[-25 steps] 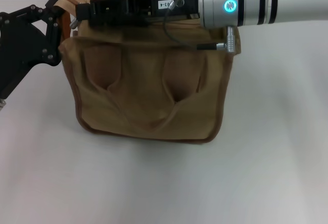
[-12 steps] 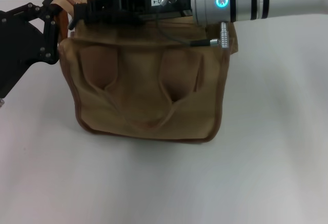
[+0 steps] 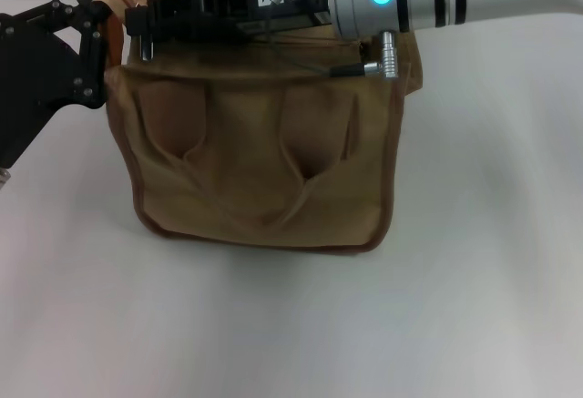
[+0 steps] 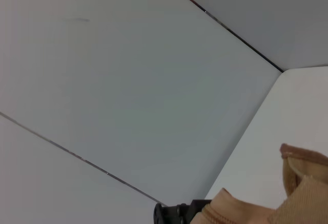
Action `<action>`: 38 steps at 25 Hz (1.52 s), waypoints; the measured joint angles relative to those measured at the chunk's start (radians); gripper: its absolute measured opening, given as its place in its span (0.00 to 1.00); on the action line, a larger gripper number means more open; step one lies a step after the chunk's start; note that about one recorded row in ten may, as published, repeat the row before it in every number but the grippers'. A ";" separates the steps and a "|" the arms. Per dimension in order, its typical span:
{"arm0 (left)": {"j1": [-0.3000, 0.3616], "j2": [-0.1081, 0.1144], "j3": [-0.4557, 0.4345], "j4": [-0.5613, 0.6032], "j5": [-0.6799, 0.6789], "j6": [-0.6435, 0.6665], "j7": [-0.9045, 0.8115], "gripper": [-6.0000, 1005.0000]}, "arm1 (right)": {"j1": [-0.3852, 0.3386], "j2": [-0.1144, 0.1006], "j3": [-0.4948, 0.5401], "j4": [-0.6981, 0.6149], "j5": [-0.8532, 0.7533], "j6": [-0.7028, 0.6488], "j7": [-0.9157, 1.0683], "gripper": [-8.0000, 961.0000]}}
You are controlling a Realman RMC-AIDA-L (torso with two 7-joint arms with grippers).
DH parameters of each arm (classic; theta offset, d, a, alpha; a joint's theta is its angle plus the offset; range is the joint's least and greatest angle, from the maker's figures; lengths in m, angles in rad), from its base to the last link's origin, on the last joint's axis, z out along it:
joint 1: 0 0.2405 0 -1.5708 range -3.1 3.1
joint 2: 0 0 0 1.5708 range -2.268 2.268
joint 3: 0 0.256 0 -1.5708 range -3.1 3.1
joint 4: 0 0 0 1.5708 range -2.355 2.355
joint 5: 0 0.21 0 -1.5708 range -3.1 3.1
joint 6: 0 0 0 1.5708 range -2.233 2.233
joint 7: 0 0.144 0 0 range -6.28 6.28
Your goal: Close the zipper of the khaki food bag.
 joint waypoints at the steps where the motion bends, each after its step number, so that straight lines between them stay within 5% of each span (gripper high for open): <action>1: 0.000 0.000 0.000 0.000 0.000 0.001 0.000 0.04 | 0.002 0.000 -0.002 0.000 0.000 0.002 0.000 0.34; 13: -0.003 0.000 -0.002 -0.002 0.000 -0.006 0.000 0.04 | -0.005 0.000 -0.053 -0.015 0.014 0.022 -0.048 0.25; 18: -0.002 0.000 -0.006 -0.002 -0.001 -0.010 -0.003 0.04 | -0.050 0.000 -0.099 -0.048 0.092 -0.007 -0.143 0.07; 20: -0.001 0.001 -0.012 -0.002 -0.002 -0.018 -0.013 0.04 | -0.091 0.000 -0.143 -0.099 0.115 -0.006 -0.148 0.01; 29: 0.013 0.004 -0.033 -0.002 -0.013 -0.036 -0.036 0.04 | -0.201 0.000 -0.165 -0.184 0.125 -0.004 -0.177 0.02; 38: 0.027 0.004 -0.044 -0.002 -0.019 -0.064 -0.041 0.05 | -0.426 -0.011 -0.147 -0.335 0.134 -0.038 -0.224 0.03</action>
